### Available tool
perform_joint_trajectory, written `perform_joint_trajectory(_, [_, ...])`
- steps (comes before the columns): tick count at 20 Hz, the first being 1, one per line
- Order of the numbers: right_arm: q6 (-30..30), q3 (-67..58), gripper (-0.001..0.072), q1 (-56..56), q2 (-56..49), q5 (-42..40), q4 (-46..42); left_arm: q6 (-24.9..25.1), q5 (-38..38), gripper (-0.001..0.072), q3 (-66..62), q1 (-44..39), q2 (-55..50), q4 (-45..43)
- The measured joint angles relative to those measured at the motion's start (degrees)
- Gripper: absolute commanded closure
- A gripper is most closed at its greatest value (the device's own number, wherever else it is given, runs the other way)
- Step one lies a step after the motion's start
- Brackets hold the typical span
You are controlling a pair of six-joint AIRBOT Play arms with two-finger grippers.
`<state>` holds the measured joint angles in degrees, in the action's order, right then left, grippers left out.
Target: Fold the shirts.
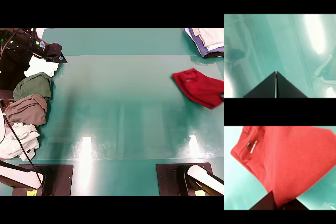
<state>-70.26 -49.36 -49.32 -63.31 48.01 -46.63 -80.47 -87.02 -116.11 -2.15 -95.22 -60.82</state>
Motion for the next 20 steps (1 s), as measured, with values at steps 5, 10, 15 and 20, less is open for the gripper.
perform_joint_trajectory(5, [-0.4, 3.9, 0.0698, -10.0, 3.0, 0.8, -4.1, -0.1, 1.4, 0.0684, 0.0, -1.9, 0.0, 0.3])
perform_joint_trajectory(10, [-4.5, 3.1, 0.0328, -12.4, 3.6, 7.7, -15.0, -0.1, 2.2, 0.0684, 0.0, -2.4, 0.0, 0.3])
perform_joint_trajectory(15, [-7.8, -1.2, 0.026, -13.6, 3.7, 15.8, -29.0, -0.2, 2.3, 0.0684, 0.0, -2.5, 0.0, 0.3])
perform_joint_trajectory(20, [-10.2, -6.4, 0.0263, -12.5, 3.7, 21.4, -23.5, -0.2, 2.4, 0.0684, 0.0, -2.5, 0.0, 0.4])
